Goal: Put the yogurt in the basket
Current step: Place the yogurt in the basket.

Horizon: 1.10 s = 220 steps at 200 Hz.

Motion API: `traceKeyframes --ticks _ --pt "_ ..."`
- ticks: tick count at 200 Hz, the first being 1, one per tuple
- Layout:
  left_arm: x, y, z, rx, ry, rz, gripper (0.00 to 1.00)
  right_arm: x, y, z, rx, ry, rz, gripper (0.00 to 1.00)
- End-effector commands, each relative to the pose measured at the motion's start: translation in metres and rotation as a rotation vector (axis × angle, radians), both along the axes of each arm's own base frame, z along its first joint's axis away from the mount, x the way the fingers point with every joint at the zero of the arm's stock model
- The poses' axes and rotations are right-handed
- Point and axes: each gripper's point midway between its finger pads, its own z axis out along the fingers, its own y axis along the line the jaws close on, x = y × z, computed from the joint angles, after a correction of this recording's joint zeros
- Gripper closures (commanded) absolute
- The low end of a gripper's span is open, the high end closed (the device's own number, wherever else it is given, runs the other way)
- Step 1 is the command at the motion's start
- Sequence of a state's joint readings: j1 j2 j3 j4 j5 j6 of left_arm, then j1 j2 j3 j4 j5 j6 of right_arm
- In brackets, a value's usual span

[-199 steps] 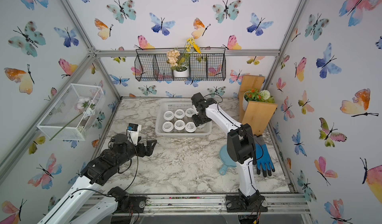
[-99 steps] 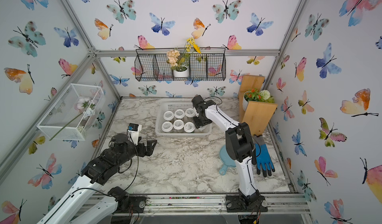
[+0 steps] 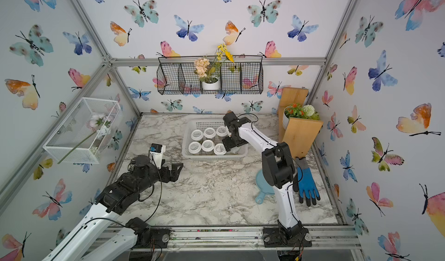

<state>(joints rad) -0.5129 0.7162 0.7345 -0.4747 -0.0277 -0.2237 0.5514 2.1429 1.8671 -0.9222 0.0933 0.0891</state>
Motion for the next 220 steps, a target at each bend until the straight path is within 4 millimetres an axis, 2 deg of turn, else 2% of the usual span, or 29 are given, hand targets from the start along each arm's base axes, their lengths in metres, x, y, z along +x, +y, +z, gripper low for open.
traceKeyframes --ticks 1,76,133,149,163,194,205,220 --pt "-0.004 -0.010 -0.003 -0.014 0.009 -0.059 0.00 0.000 -0.006 0.013 0.005 -0.024 -0.022 0.09" --pt "-0.003 -0.010 -0.006 -0.007 0.018 -0.054 0.00 -0.004 -0.013 0.077 0.077 -0.160 -0.052 0.01" --pt "-0.001 -0.001 -0.001 0.002 0.003 -0.010 0.00 -0.037 -0.023 0.119 0.256 -0.315 -0.070 0.01" --pt "0.004 0.008 0.002 0.025 0.020 0.053 0.01 -0.048 -0.032 0.125 0.281 -0.355 -0.090 0.01" --pt "0.010 0.013 0.013 0.037 0.030 0.095 0.01 -0.055 -0.044 0.130 0.279 -0.407 -0.116 0.01" --pt "0.027 -0.009 0.048 -0.100 -0.019 0.074 0.01 -0.063 -0.071 0.126 0.214 -0.476 -0.181 0.01" --pt "0.036 -0.014 0.050 -0.126 -0.042 0.077 0.01 -0.068 -0.074 0.119 0.182 -0.471 -0.136 0.01" --pt "0.049 -0.011 0.043 -0.118 -0.062 0.126 0.01 -0.072 -0.083 0.111 0.149 -0.493 -0.144 0.01"
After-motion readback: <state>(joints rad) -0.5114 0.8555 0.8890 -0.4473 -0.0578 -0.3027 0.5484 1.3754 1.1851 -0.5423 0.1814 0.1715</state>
